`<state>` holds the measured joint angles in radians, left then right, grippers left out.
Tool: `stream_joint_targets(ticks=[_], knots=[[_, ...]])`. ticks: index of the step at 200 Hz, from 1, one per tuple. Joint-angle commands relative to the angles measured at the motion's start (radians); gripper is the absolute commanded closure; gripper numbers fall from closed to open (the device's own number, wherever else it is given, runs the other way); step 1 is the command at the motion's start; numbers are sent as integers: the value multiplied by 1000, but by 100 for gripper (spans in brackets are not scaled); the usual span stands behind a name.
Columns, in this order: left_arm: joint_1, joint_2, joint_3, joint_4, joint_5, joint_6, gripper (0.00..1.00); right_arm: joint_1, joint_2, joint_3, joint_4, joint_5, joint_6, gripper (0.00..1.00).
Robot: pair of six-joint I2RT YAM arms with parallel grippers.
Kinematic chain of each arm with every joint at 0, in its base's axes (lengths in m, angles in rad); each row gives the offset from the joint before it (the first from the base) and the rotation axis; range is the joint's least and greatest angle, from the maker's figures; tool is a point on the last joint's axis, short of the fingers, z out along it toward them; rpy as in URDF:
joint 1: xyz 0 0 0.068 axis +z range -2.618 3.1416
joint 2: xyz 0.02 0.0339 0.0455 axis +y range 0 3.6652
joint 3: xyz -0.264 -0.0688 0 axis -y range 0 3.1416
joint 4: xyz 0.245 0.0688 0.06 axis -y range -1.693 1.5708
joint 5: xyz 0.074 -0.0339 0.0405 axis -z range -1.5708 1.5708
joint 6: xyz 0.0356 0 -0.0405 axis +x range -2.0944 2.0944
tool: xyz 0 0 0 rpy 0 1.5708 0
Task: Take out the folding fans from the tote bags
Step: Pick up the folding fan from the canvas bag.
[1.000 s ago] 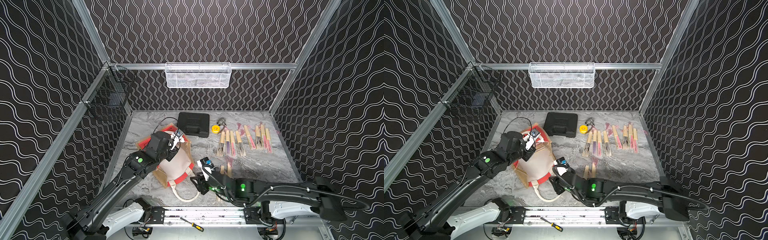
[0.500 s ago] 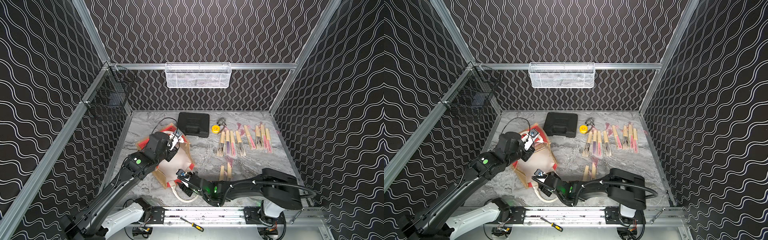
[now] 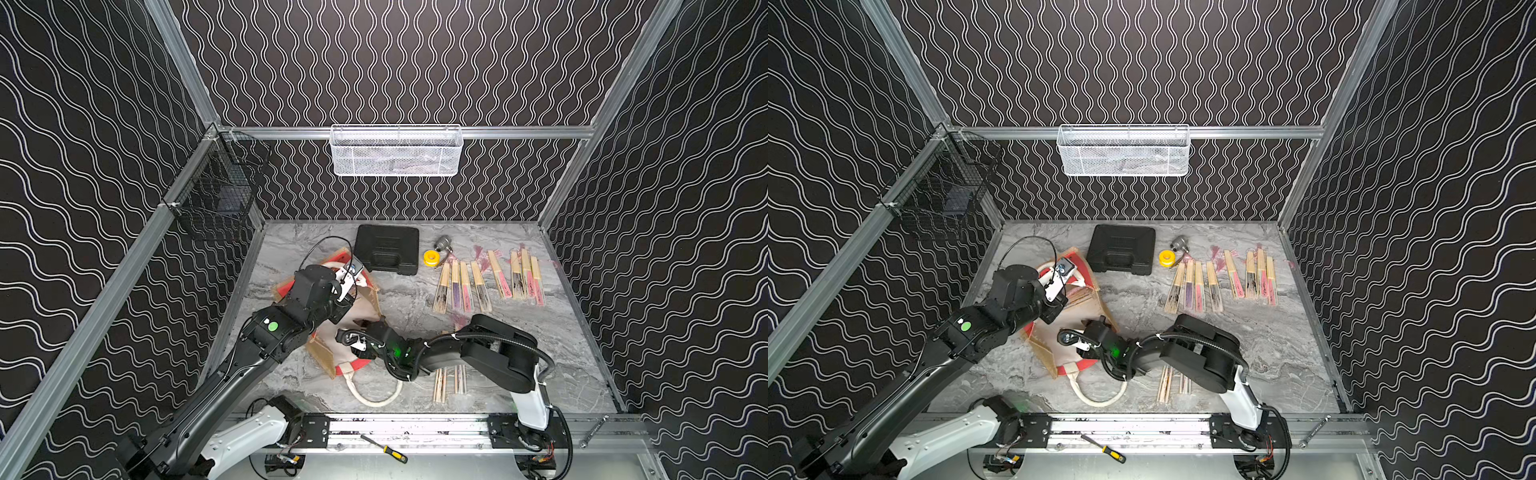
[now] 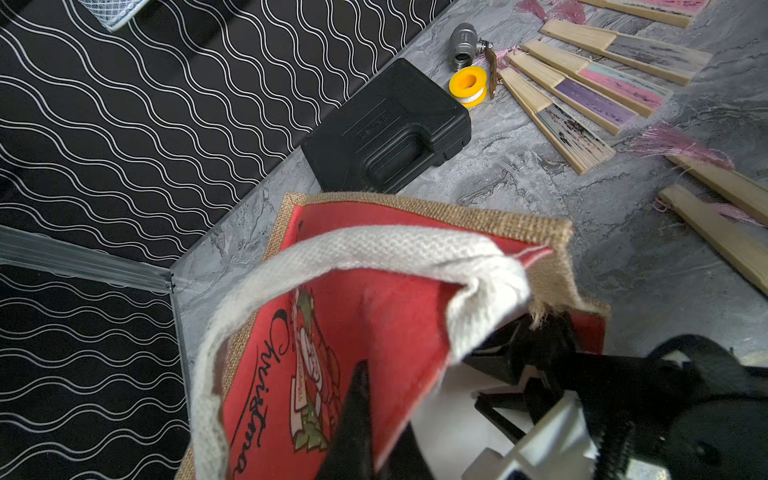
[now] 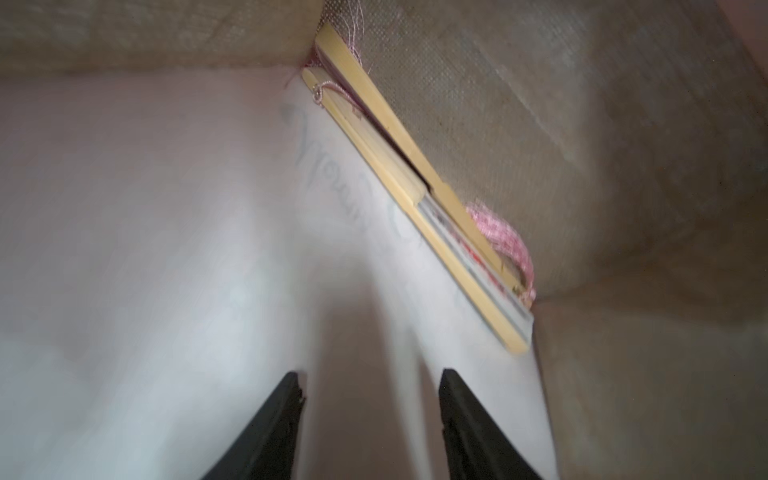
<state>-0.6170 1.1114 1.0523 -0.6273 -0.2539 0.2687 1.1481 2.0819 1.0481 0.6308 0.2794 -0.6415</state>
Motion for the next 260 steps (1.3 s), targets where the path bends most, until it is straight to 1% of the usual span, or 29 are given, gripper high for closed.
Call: stream_joint_targets(ticks=[1, 32, 85, 113, 126, 147, 176, 198, 223, 238, 260], knots=[[0, 1, 4, 30, 15, 17, 100, -15, 45, 62, 3, 0, -153, 45], [-1, -4, -1, 34, 22, 16, 100, -37, 135, 142, 4, 42, -282, 45], [0, 6, 1, 33, 27, 16, 100, -92, 228, 277, -44, 58, -355, 48], [0, 11, 3, 32, 34, 14, 100, -105, 293, 320, -15, 79, -441, 49], [0, 12, 3, 32, 37, 14, 100, -111, 328, 342, 15, 96, -475, 51], [0, 10, 2, 33, 40, 14, 100, -119, 369, 366, 48, 89, -514, 54], [-1, 10, 3, 32, 48, 14, 100, -125, 413, 438, 27, 84, -545, 58], [-1, 6, -1, 34, 49, 16, 100, -131, 436, 472, 24, 63, -564, 65], [-1, 2, -2, 36, 44, 17, 100, -132, 435, 486, 13, 57, -555, 76], [-2, 1, -2, 35, 41, 17, 100, -129, 415, 462, 34, 61, -542, 83], [-3, -1, -2, 37, 36, 18, 100, -126, 354, 386, 94, 71, -516, 87]])
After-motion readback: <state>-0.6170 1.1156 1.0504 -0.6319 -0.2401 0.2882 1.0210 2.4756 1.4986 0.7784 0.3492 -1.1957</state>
